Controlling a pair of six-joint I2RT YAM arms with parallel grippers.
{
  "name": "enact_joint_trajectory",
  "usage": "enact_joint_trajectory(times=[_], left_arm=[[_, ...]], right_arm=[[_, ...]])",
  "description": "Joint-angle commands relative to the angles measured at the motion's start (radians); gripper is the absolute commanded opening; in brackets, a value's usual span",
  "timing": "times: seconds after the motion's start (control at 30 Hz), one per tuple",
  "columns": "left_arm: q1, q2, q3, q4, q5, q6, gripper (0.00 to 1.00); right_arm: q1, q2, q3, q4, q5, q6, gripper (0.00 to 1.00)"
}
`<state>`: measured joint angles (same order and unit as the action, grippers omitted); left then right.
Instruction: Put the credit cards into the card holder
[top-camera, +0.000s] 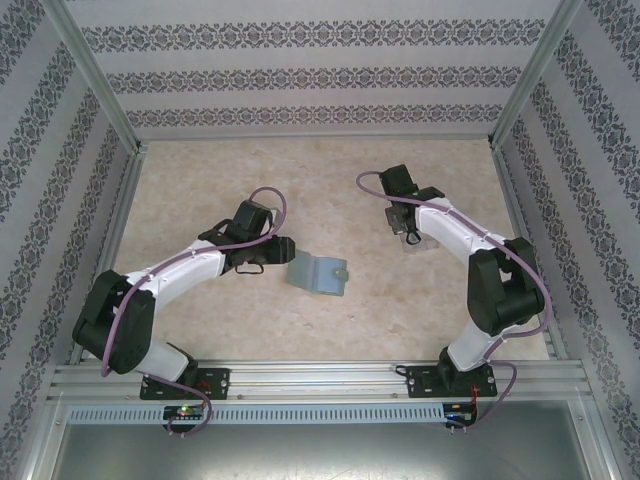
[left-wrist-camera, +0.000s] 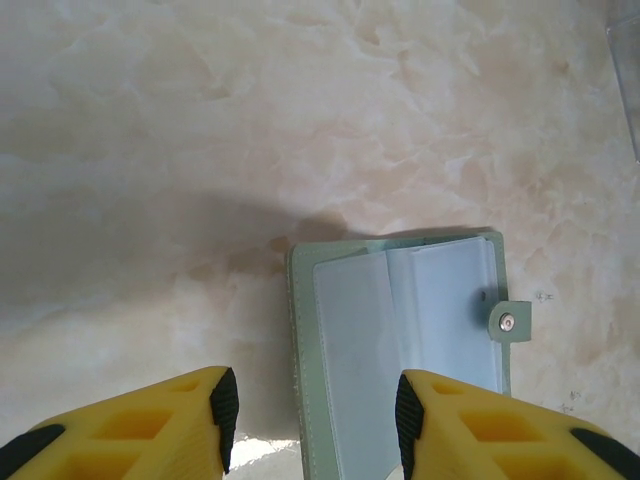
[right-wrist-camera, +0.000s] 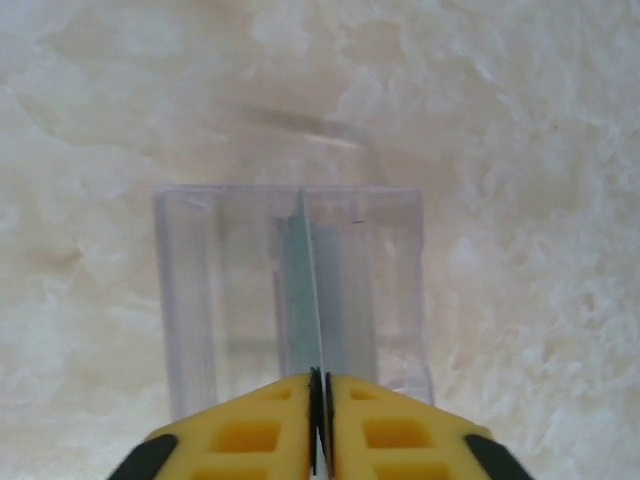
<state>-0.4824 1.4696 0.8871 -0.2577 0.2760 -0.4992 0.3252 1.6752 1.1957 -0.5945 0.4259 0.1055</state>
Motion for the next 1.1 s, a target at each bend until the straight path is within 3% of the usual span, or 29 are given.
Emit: enact_joint_trajectory(times=[0.0, 0.4, 0.67, 0.8, 0.93, 1.07], left_arm=[[0.004, -0.006, 0.025, -0.016, -0.001, 0.028, 0.48], [0.005, -0.019, 0.019, -0.006, 0.026, 0.013, 0.48], [0.034, -0.047, 0.019, 0.044, 0.136, -0.106, 0.50], [0.057, -0.104, 0.053, 0.069, 0.191, -0.188, 0.53], [0.057, -0.166, 0.072, 0.152, 0.221, -0.198, 0.60], [0.058, -0.179, 0.071, 0.293, 0.309, -0.262, 0.62]], right_arm=[[0.006, -0.005, 0.021, -0.022, -0.001, 0.017, 0.12], [0.022, -0.055, -0.007, -0.009, -0.004, 0.019, 0.05], [0.053, -0.287, -0.116, 0.117, -0.126, -0.018, 0.05], [0.107, -0.427, -0.193, 0.242, -0.324, -0.035, 0.03], [0.098, -0.530, -0.246, 0.412, -0.694, 0.277, 0.01], [0.099, -0.588, -0.364, 0.692, -0.836, 0.599, 0.00]])
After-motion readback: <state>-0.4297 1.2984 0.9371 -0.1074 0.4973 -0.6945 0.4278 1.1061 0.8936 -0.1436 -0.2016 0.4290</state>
